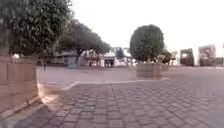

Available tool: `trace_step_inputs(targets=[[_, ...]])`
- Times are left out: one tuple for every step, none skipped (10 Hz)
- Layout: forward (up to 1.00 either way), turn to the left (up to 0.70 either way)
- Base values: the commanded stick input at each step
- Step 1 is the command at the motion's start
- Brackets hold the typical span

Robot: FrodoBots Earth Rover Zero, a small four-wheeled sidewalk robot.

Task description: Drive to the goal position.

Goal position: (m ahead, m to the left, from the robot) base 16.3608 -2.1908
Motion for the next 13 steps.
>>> trace_step_inputs(targets=[[0.85, 0.03], [0.85, 0.00], [0.85, 0.00], [0.85, 0.00], [0.85, 0.00], [0.85, 0.00], [0.85, 0.00], [0.85, 0.00], [0.85, 0.00], [0.85, 0.00], [0.85, 0.00], [0.85, 0.00], [0.85, 0.00]])
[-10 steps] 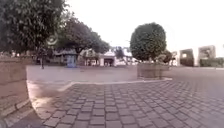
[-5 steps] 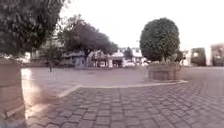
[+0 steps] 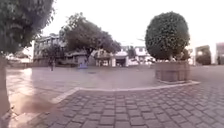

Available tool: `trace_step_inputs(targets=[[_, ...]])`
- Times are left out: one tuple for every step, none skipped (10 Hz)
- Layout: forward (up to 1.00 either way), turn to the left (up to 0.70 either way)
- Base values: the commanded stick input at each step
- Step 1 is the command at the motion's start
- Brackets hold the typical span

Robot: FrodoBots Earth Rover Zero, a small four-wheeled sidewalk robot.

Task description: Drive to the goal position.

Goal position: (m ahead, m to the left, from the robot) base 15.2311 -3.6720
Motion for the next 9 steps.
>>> trace_step_inputs(targets=[[0.85, 0.00], [0.85, 0.00], [0.85, 0.00], [0.85, 0.00], [0.85, 0.00], [0.85, 0.00], [0.85, 0.00], [0.85, 0.00], [0.85, 0.00]])
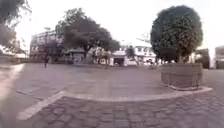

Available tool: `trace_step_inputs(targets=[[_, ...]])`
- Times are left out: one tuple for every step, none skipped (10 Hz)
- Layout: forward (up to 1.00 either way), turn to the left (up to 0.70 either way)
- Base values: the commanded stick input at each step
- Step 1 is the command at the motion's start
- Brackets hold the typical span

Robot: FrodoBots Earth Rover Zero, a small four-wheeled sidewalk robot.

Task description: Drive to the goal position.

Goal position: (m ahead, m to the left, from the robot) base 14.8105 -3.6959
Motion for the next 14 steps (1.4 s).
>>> trace_step_inputs(targets=[[0.85, 0.00], [0.85, 0.00], [0.85, 0.00], [0.85, 0.00], [0.85, 0.00], [0.85, 0.00], [0.85, 0.00], [0.85, 0.00], [0.85, 0.00], [0.85, 0.00], [0.85, 0.00], [0.85, 0.00], [0.85, 0.00], [0.85, 0.00]])
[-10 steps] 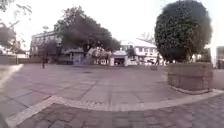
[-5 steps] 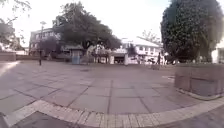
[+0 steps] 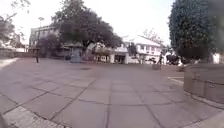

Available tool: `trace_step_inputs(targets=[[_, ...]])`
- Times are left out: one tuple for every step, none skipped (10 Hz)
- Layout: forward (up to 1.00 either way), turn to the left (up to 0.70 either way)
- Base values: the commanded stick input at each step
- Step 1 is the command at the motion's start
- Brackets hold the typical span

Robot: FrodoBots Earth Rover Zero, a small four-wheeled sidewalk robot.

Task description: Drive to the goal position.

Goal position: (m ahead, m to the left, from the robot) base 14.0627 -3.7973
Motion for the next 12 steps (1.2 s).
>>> trace_step_inputs(targets=[[0.85, 0.00], [0.85, 0.00], [0.85, 0.00], [0.85, 0.00], [0.85, 0.00], [0.85, 0.00], [0.85, 0.00], [0.85, 0.00], [0.85, 0.00], [0.85, 0.00], [0.85, 0.00], [0.85, 0.00]])
